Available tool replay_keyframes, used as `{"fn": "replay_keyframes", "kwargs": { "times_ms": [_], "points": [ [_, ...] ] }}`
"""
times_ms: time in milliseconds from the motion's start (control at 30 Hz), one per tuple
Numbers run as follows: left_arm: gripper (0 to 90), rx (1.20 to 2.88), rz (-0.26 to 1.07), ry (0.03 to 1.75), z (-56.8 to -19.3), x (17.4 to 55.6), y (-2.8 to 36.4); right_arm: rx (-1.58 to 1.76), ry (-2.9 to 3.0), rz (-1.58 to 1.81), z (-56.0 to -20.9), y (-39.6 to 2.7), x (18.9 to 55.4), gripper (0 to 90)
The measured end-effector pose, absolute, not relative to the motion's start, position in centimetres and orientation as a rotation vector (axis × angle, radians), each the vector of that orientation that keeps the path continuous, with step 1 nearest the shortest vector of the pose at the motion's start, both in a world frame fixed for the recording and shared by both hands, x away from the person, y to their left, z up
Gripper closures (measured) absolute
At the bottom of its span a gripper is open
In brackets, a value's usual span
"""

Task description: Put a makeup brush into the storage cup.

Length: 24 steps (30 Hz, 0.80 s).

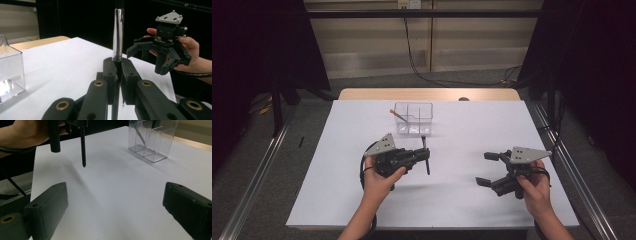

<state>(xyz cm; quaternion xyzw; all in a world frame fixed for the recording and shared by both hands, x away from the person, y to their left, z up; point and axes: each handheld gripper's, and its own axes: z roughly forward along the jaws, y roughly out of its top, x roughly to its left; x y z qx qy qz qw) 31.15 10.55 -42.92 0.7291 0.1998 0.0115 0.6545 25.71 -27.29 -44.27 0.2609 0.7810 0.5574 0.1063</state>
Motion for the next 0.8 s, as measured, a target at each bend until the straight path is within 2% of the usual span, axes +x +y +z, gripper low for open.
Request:
{"fn": "replay_keyframes", "kwargs": {
  "times_ms": [800],
  "points": [
    [84.0,1.665,0.039,0.465,-42.7,31.2,11.0,0.817,2.282,1.600,-44.5,-29.5,24.7,5.9]
  ]
}}
